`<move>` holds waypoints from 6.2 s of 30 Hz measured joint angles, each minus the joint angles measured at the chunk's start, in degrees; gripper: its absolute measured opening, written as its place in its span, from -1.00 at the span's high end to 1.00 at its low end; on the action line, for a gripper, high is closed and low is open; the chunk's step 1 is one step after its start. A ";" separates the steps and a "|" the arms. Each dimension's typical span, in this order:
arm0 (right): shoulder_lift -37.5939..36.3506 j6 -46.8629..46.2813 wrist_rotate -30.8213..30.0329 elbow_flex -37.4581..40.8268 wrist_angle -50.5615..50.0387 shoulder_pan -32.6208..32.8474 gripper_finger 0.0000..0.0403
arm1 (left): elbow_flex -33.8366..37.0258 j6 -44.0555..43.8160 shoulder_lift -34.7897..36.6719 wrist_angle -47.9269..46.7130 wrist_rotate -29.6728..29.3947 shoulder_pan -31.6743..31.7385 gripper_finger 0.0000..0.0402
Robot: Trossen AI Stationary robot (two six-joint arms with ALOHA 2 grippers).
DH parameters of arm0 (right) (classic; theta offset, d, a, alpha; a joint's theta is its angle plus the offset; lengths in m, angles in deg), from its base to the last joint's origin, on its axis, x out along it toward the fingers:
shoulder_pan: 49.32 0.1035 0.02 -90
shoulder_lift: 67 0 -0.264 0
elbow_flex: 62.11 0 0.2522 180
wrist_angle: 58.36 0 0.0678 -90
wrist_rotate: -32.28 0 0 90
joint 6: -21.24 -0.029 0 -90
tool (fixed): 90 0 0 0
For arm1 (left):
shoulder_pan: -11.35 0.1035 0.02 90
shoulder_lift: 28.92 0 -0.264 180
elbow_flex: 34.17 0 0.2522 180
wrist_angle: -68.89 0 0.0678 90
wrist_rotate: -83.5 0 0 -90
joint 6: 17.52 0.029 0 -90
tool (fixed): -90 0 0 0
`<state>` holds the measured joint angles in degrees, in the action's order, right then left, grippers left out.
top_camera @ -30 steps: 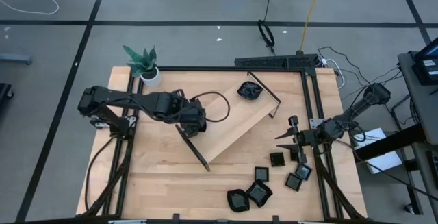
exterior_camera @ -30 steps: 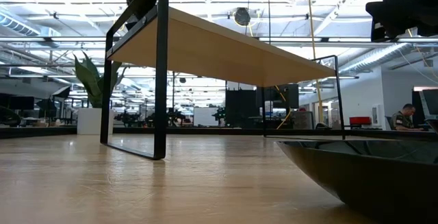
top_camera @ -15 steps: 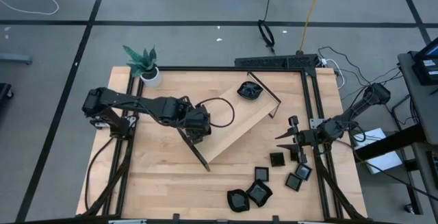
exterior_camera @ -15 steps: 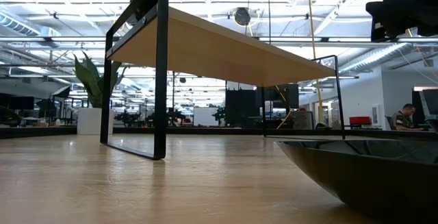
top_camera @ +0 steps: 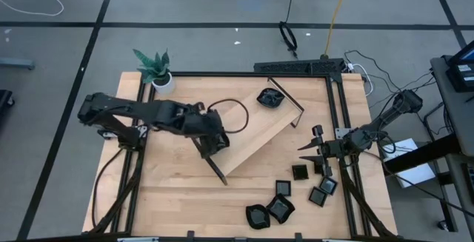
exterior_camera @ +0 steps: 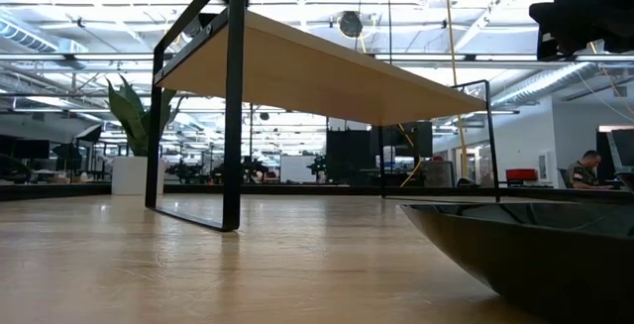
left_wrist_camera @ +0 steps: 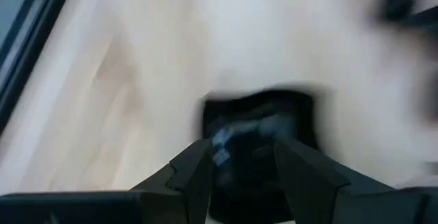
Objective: Pick & Place Mini shaped plates
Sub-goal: Stack the distorted square plate on top of the other distorted square plates on the shelf
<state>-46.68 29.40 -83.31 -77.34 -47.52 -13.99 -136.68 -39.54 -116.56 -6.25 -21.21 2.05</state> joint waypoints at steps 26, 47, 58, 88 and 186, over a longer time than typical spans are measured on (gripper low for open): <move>18.01 -7.10 1.18 -10.66 -1.56 6.96 0.45 | 13.49 21.29 0.59 43.08 -14.94 -27.66 0.19; 74.20 -64.03 17.00 -68.11 -55.31 4.37 0.45 | 43.09 38.14 14.19 79.12 -11.60 -22.54 0.34; 76.06 -75.46 19.66 -68.18 -57.73 3.54 0.46 | 43.14 39.59 24.98 72.05 -0.41 -22.66 0.54; 82.31 -84.19 18.69 -68.18 -63.08 8.57 0.46 | 43.17 37.87 25.20 68.47 -12.24 -19.99 0.54; 59.75 -48.42 -14.59 -61.75 -45.51 14.67 1.00 | 43.12 30.19 25.12 64.96 -10.74 -19.96 0.54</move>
<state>13.07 -19.02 -97.90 -139.09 -93.03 0.68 -93.56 -9.35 -91.44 58.71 -31.95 -17.91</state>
